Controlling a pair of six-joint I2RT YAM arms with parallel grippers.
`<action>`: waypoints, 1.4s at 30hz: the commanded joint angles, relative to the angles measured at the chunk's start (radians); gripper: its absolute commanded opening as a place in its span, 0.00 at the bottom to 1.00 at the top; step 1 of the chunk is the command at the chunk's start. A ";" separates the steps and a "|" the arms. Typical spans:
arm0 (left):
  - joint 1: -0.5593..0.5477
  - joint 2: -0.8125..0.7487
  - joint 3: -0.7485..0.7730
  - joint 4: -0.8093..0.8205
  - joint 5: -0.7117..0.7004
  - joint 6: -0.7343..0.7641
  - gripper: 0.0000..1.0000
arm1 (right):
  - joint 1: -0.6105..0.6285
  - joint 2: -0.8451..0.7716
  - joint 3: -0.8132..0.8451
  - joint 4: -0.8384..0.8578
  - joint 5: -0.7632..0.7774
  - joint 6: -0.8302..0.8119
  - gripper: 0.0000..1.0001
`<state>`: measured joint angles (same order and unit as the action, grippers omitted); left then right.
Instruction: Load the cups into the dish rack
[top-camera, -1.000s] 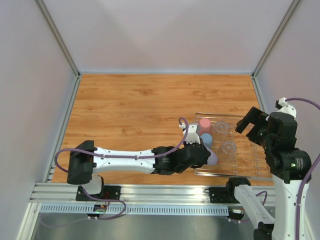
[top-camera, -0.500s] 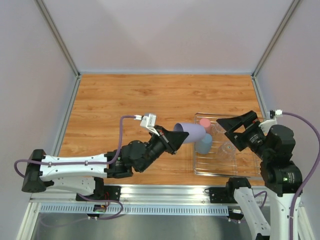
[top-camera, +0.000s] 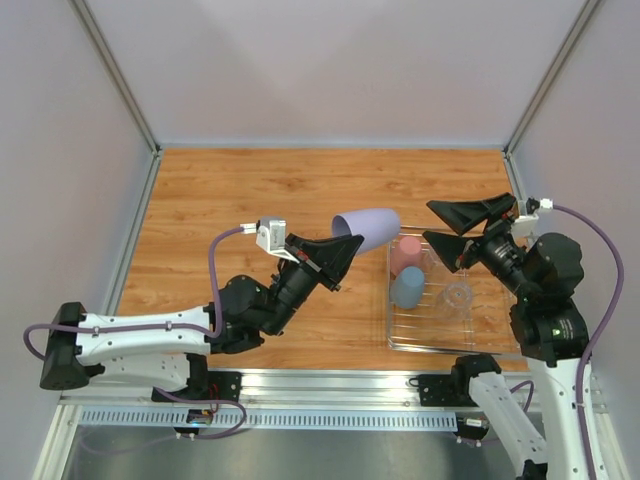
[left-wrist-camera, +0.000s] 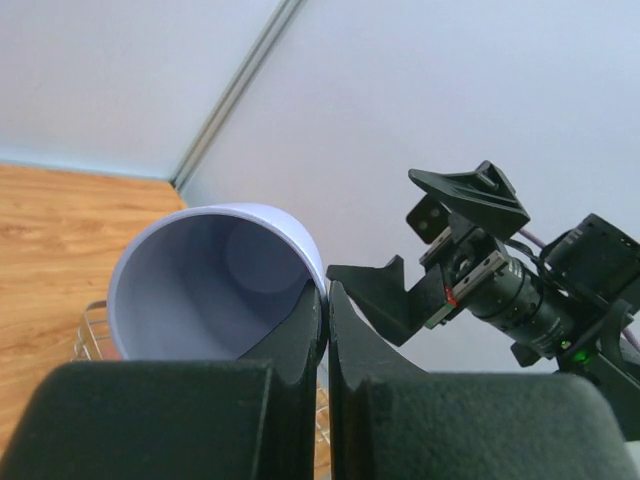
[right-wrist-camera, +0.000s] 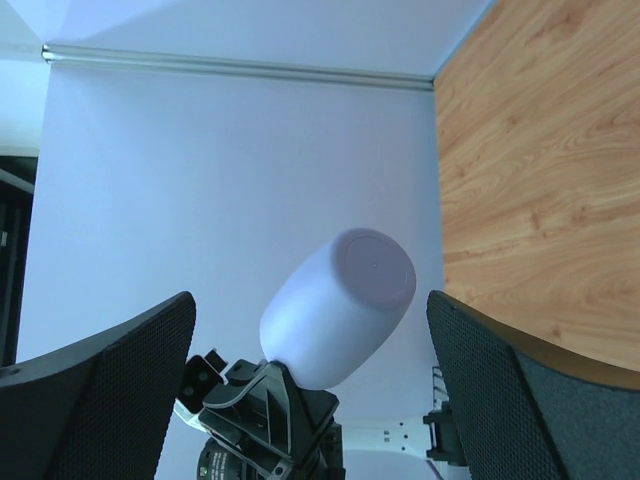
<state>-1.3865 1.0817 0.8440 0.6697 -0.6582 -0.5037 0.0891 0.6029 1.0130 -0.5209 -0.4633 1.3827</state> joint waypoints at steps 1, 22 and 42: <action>0.010 0.017 0.067 0.084 0.054 0.062 0.00 | 0.060 0.034 -0.007 0.110 -0.023 0.065 1.00; 0.018 0.150 0.170 0.145 0.100 0.157 0.00 | 0.228 0.182 0.082 0.174 0.026 0.053 0.96; 0.020 0.218 0.221 0.058 0.160 0.148 0.25 | 0.233 0.244 0.185 0.113 0.078 -0.128 0.07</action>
<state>-1.3666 1.2819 1.0267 0.7635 -0.5343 -0.3565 0.3122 0.8467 1.1419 -0.3912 -0.3775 1.3426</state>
